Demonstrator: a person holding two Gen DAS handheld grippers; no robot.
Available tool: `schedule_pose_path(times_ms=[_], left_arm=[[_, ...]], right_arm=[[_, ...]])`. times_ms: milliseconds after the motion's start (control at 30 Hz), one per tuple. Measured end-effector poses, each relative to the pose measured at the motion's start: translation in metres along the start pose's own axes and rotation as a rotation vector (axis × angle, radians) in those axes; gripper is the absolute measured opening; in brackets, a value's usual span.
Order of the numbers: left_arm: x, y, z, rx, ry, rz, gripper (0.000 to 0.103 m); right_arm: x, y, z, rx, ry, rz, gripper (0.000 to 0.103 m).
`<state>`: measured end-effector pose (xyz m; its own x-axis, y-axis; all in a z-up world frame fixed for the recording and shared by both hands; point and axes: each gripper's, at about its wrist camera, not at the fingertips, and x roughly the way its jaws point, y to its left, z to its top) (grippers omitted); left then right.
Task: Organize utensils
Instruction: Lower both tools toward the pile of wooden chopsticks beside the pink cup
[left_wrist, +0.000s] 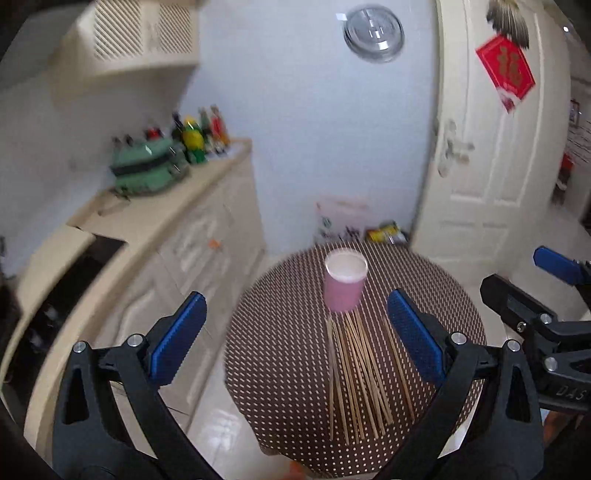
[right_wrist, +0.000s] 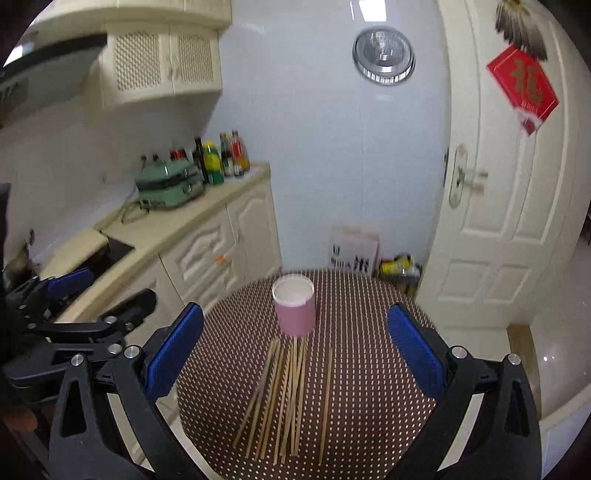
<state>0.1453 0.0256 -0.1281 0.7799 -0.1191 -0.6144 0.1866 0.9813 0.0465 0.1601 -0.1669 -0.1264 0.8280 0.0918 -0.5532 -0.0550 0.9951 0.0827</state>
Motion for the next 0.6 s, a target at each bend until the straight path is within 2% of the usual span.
schedule_pose_path(times_ms=[100,200,333,500,600], left_arm=[[0.052,0.011,-0.015,-0.015,0.146,-0.101,0.096],[0.104,0.022,-0.034,-0.033,0.284,-0.167,0.096],[0.15,0.029,-0.05,-0.02,0.376,-0.203,0.094],[0.207,0.018,-0.065,0.002,0.512,-0.314,0.083],[0.233,0.008,-0.073,0.033,0.574,-0.326,0.076]], right_arm=[[0.028,0.004,-0.011,-0.012,0.087,0.001,0.096],[0.064,0.002,-0.025,0.017,0.193,-0.018,0.096],[0.101,-0.006,-0.043,0.078,0.311,-0.064,0.095],[0.129,-0.013,-0.06,0.124,0.414,-0.127,0.077],[0.144,-0.022,-0.068,0.179,0.465,-0.129,0.069]])
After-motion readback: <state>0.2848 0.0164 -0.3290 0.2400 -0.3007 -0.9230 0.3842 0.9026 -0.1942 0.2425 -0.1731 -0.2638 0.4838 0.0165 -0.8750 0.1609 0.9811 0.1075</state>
